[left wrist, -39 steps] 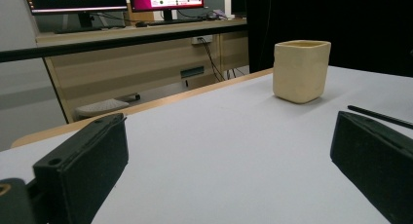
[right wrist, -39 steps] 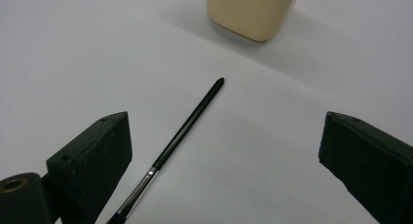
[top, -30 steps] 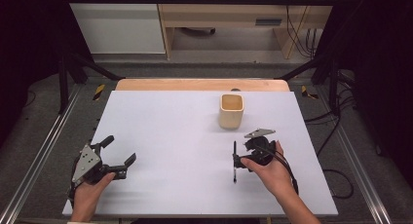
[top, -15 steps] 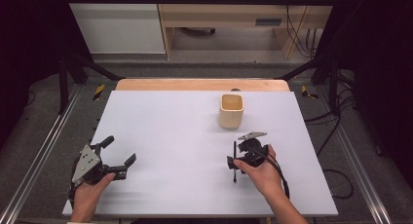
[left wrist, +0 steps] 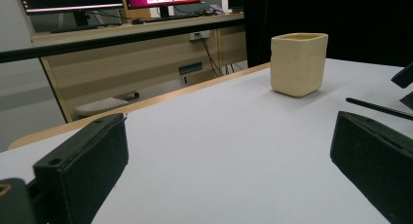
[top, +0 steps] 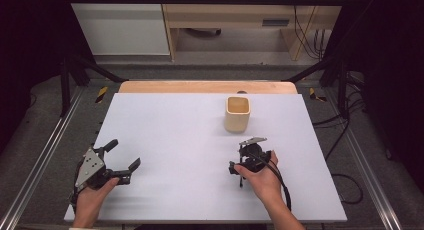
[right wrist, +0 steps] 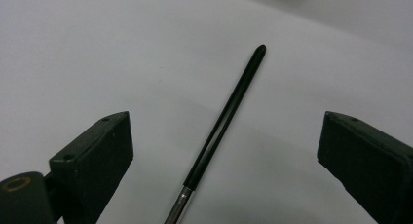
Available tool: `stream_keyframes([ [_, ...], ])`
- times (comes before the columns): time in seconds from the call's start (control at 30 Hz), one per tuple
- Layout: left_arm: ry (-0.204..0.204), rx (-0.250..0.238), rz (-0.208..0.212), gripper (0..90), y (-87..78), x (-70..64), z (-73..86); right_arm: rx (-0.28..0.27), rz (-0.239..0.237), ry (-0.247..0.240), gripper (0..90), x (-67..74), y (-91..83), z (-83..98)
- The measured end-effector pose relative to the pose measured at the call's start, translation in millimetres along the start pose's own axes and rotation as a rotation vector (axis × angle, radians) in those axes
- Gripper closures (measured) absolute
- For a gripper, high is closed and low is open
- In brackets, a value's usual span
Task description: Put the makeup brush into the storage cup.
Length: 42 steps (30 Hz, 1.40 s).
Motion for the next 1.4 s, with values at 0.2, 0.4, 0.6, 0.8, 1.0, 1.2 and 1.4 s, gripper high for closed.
stream_keyframes([
  [0.2,0.003,0.005,0.003,0.3,0.3,-0.7,0.2,0.018,0.009,0.01,6.9,0.0,4.4,-1.1],
  [0.4,0.001,0.003,0.005,0.3,0.4,-0.3,0.1,0.034,0.0,0.02,13.8,0.7,5.0,-1.8],
  [0.6,0.002,0.004,0.006,0.3,0.6,-0.4,0.1,0.047,0.009,0.021,26.5,-0.5,6.8,-2.3],
  [0.8,0.001,0.004,0.006,0.3,0.7,-0.3,0.0,0.052,0.003,0.016,37.2,2.1,6.4,-3.2],
  [1.0,0.001,0.004,0.006,0.3,0.6,-0.4,0.0,0.044,-0.004,0.024,48.3,4.0,5.1,-3.3],
  [1.2,0.0,0.004,0.007,0.3,0.6,-0.3,-0.1,0.044,-0.012,0.043,56.1,3.4,5.1,-0.1],
  [1.4,0.001,0.005,0.007,0.3,0.4,-0.7,-0.2,0.05,-0.013,0.068,63.1,4.2,5.1,1.6],
])
Point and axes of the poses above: each handheld gripper's, and its own axes: y roughly forward along the jaws, z roughly out of its underside, x roughly to its left, the point moved 2 cm from there along y, roughly forward along the jaws, and after that the axes turned 14 degrees about -y, right-handed, at the moved point
